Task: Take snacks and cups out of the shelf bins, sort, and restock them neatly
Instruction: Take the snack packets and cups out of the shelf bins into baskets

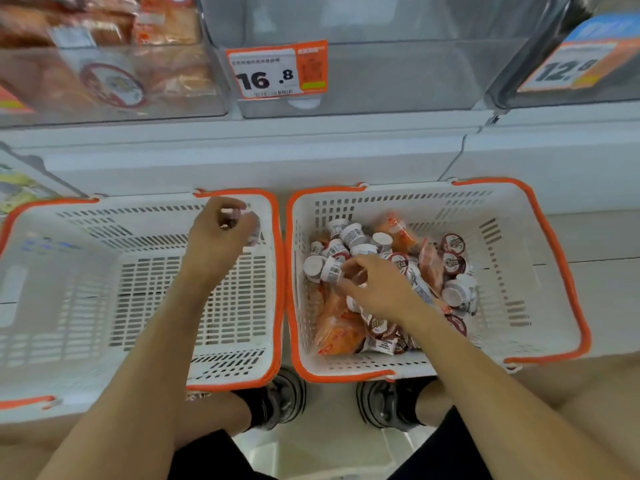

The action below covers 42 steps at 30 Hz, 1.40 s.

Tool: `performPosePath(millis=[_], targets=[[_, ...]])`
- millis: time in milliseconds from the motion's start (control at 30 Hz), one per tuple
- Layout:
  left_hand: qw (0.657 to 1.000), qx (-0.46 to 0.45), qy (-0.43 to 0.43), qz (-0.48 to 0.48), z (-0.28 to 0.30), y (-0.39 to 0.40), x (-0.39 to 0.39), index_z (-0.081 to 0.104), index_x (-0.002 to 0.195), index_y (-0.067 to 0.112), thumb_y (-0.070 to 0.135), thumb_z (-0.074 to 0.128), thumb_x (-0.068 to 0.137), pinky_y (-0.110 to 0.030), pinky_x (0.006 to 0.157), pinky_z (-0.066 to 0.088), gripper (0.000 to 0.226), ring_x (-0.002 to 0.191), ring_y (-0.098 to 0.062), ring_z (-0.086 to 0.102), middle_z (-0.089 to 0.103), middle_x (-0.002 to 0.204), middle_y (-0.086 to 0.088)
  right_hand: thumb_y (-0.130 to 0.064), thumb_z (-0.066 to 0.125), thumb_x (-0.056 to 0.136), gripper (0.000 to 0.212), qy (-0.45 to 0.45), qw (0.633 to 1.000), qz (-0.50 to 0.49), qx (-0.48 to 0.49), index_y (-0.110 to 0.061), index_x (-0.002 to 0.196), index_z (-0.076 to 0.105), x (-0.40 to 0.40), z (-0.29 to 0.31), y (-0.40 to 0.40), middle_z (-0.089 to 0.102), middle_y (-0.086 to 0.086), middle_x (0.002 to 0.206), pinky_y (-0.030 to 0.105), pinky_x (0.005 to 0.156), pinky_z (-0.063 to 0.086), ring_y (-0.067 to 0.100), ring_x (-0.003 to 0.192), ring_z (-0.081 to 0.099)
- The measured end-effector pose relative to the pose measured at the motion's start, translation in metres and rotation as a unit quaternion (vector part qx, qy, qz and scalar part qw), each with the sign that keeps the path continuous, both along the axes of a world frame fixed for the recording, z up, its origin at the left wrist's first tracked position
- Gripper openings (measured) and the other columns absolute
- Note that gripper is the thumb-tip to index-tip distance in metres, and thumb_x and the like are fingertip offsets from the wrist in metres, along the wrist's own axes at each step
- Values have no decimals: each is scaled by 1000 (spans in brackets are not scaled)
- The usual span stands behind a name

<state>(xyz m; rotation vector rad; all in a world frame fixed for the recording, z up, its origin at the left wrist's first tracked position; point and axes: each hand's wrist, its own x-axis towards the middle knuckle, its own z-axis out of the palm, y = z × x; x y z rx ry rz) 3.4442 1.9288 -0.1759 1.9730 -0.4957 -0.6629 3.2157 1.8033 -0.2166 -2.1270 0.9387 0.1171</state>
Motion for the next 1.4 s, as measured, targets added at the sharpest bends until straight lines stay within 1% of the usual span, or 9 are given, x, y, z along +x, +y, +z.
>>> performPosePath(millis=[167,333,567,700,833,967,1067,1167,1400], targets=[[957,72,-119,-255,13,-30,-75,58,116,28,36,82,78,0,68,43,45,86,5,61,56,94,23,-31,65,95,31,-10,998,-63,11,-12,120,66,-25,13,-23,68,1,113,31,90,49,13,94,59],[883,173,-149,-410,-16,-35,-103,45,143,25,50,74,82,-26,100,36,72,129,-17,45,49,142,-1,-45,63,95,35,12,999,-52,7,-20,120,63,-50,20,-35,66,-8,112,18,90,34,9,95,62],[923,56,-266,-274,71,-35,-32,68,94,23,22,66,92,-24,70,48,3,75,-7,63,67,85,13,-23,66,94,16,-151,985,7,-82,-22,110,67,-15,81,-22,65,-13,102,27,86,54,0,92,63],[927,1,-324,-190,136,-33,24,61,69,21,23,63,93,-21,55,43,24,56,-14,58,59,58,10,-12,67,92,23,-304,943,44,-127,-19,114,67,56,161,-18,64,-6,110,21,83,52,5,95,63],[907,-70,-408,-72,185,-36,95,67,75,9,29,65,93,-33,64,44,27,66,-19,56,62,71,-4,-11,67,88,24,-372,902,117,-185,-20,110,65,146,232,-16,59,-3,106,18,82,49,6,93,59],[933,37,-353,-60,193,-45,171,66,114,19,47,73,82,-33,89,46,43,98,-29,57,55,113,-11,-24,71,90,42,-221,885,248,-326,-14,128,59,239,263,-46,45,13,125,25,89,42,26,112,48],[920,198,-311,-135,176,-56,210,52,129,46,99,42,54,-50,107,41,93,125,-35,47,51,139,-7,-51,74,84,81,-1,886,260,-385,-25,150,36,292,267,-84,24,18,152,47,109,39,38,138,34],[902,248,-281,-216,160,-67,229,47,133,53,105,34,47,-50,110,36,102,135,-31,41,45,151,6,-72,76,69,117,127,870,275,-390,-40,158,7,322,269,-107,17,13,163,48,118,29,38,148,23],[873,265,-301,-278,171,-74,208,60,122,25,93,44,69,-45,110,31,88,130,-31,39,52,138,-6,-66,91,46,127,135,855,308,-395,-37,153,29,352,278,-117,35,2,154,38,112,39,26,137,40]])
